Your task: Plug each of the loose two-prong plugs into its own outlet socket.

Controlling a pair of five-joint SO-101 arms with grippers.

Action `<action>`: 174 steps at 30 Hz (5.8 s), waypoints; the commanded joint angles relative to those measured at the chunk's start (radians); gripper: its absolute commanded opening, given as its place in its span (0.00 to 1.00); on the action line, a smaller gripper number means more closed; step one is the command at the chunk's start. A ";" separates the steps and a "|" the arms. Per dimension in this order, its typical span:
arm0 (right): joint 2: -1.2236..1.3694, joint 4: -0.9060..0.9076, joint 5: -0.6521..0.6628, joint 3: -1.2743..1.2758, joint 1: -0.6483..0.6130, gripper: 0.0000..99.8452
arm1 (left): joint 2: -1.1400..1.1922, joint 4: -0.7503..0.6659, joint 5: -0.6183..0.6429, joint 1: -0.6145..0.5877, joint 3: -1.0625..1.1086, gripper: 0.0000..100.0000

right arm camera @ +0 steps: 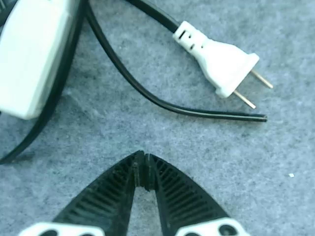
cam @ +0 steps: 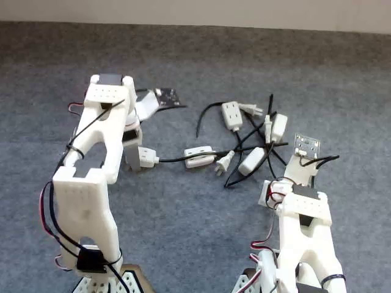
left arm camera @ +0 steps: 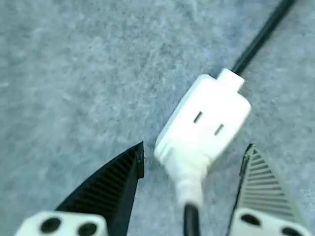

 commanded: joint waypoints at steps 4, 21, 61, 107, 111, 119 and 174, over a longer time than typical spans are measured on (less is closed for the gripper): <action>-0.001 -0.018 0.002 -0.007 0.008 0.01 | 0.094 -0.097 0.000 0.021 -0.031 0.31; -0.001 -0.018 0.002 -0.008 0.008 0.01 | 0.073 -0.180 0.494 0.021 -0.364 0.03; -0.001 -0.018 0.002 -0.007 0.008 0.01 | 0.074 0.201 1.343 0.076 -0.348 0.21; 0.001 -0.067 0.002 0.015 0.008 0.01 | 0.219 -0.137 1.768 0.150 -0.329 0.12; 0.001 -0.067 0.002 0.016 0.008 0.01 | 0.220 -0.275 1.765 0.111 -0.329 0.01; 0.001 -0.067 0.002 0.016 0.008 0.01 | 0.220 -0.605 1.765 0.036 -0.329 0.01; 0.001 -0.101 0.060 0.024 0.008 0.01 | 0.162 0.063 0.589 0.429 -0.334 0.27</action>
